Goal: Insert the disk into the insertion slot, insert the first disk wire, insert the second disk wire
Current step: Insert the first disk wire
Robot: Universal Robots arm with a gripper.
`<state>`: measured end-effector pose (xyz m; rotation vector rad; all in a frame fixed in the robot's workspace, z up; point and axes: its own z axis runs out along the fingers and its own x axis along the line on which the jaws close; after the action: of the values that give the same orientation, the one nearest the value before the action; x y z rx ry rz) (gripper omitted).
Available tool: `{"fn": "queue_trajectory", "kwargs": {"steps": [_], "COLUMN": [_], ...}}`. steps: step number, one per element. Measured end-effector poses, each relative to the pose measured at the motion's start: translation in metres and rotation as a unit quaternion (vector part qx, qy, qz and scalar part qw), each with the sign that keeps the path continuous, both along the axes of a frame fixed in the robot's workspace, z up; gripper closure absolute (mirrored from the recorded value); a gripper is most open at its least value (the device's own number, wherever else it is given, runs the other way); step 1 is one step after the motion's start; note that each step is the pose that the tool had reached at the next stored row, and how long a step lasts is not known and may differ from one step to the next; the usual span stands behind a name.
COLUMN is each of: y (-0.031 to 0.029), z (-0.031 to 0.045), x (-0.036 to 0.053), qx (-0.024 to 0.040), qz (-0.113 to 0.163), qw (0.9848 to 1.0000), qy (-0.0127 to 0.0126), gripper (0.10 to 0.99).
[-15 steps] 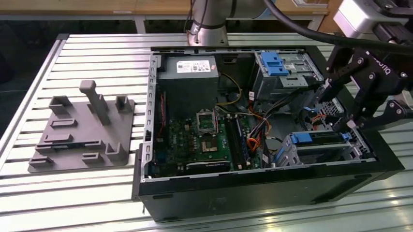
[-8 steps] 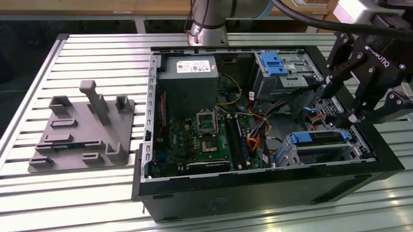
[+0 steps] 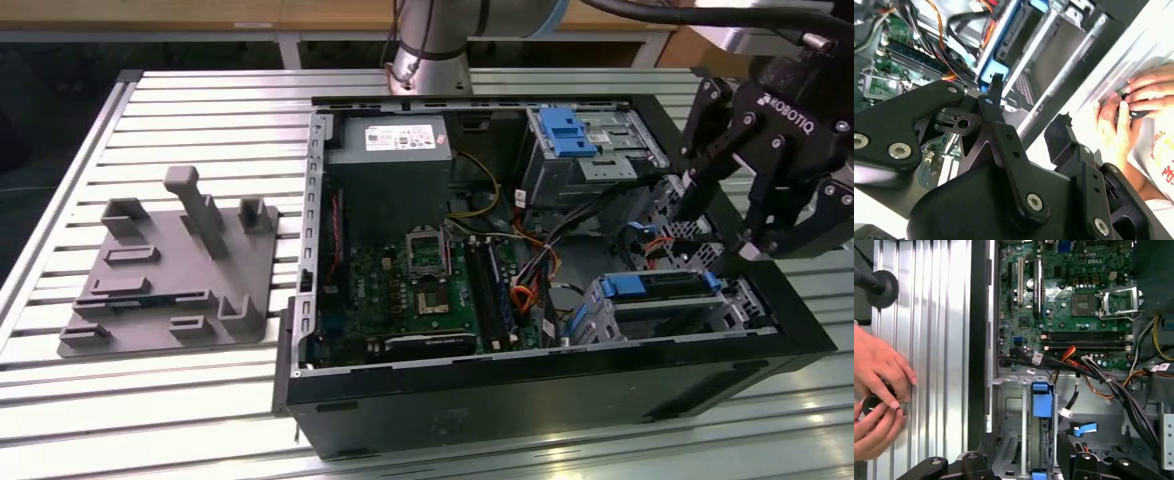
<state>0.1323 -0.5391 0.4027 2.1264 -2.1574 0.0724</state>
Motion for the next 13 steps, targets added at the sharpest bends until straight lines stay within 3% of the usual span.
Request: {"fn": "queue_trajectory", "kwargs": {"steps": [2, 3, 6, 13], "y": [0.0058, 0.0116, 0.0185, 0.0214], "z": [-0.0005, -0.0011, -0.0024, -0.0084], "x": [0.0039, 0.0082, 0.0172, 0.0353], "qx": [-0.0001, -0.0001, -0.0001, -0.0043], "qz": [0.000, 0.000, 0.000, -0.006], "qw": [1.0000, 1.0000, 1.0000, 1.0000], "qy": [0.0000, 0.0000, 0.0000, 0.0000], "gripper": [0.475, 0.475, 0.475, 0.475]}}
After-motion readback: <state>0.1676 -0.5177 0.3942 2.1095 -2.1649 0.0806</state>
